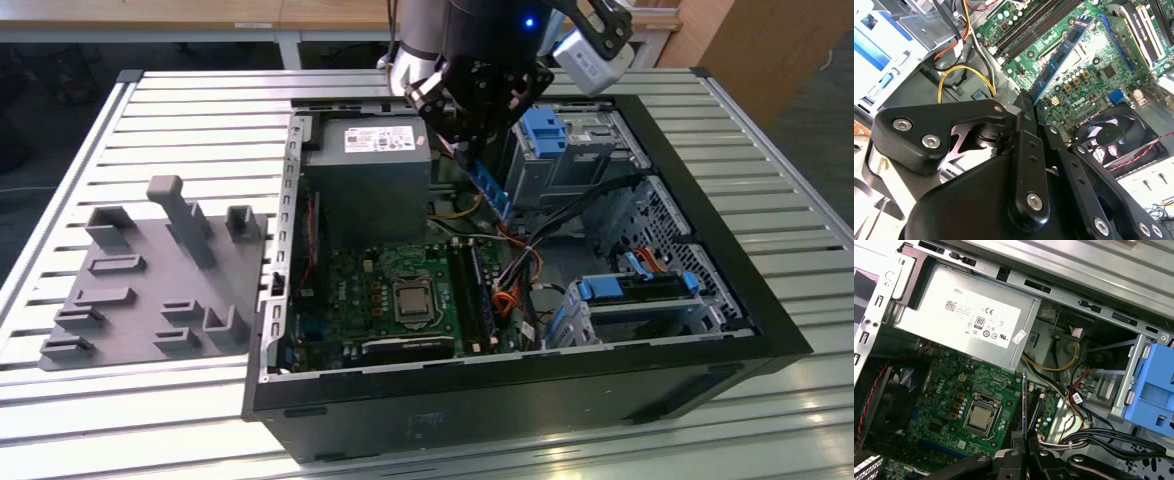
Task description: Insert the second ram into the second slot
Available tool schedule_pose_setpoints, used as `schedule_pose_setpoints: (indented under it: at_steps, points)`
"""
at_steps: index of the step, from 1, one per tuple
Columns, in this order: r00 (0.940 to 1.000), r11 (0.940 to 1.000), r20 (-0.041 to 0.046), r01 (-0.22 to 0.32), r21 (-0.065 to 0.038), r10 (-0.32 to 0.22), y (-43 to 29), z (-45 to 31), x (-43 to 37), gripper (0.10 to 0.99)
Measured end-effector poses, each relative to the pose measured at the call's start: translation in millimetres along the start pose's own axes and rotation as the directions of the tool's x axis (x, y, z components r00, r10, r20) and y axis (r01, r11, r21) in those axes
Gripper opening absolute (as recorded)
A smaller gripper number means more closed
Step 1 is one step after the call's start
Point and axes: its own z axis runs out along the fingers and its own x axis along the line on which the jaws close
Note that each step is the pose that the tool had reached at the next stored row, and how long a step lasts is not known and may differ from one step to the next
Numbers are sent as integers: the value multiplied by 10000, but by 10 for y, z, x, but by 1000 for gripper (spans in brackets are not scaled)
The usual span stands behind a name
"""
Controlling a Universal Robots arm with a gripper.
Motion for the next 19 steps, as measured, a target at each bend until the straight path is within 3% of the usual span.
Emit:
schedule_pose_setpoints:
  at_steps: [19]
  points:
    - [9976, 9976, 24, -697, 9, 697, 0, 0, 0, 137]
